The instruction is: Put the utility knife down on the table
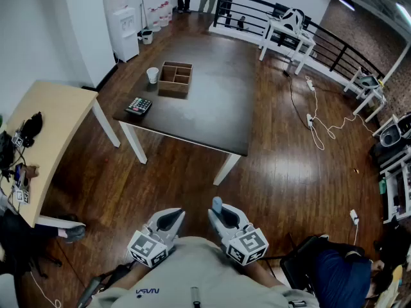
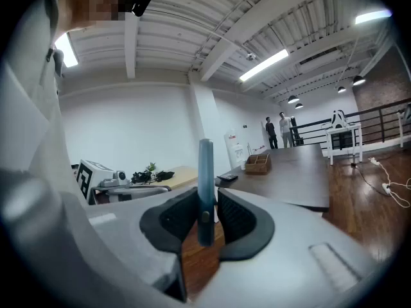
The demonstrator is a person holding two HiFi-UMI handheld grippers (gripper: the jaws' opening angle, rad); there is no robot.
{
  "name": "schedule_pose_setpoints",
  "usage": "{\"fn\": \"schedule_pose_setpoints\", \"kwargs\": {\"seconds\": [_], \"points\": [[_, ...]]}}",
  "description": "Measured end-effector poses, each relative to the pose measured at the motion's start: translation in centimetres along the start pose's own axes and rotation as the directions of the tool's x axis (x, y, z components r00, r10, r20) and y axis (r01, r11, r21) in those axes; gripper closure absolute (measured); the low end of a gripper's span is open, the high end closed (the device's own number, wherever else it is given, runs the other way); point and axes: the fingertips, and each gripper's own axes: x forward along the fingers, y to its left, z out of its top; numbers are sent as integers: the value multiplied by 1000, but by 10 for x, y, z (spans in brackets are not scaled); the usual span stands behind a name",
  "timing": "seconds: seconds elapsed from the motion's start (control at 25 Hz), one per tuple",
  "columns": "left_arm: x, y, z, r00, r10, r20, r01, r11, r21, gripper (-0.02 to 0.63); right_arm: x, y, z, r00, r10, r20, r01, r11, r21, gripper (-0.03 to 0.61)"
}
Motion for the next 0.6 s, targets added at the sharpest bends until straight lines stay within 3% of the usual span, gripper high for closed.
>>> {"fn": "schedule_pose_setpoints", "kwargs": {"seconds": [0.16,0.4,0.6], "points": [[-13,53,21,1000,28,10,-28,1000,4,612,51,0,16,1000,-12,-1,12,1000,-10,488],[-18,109,30,996,85,29,-84,996,-37,612,112,7,17,998,33,-55,-35,999,-25,488],[-4,142,30,995,99,6,-98,994,-53,612,152,-28,18,997,12,-80,-13,1000,-9,488]]}}
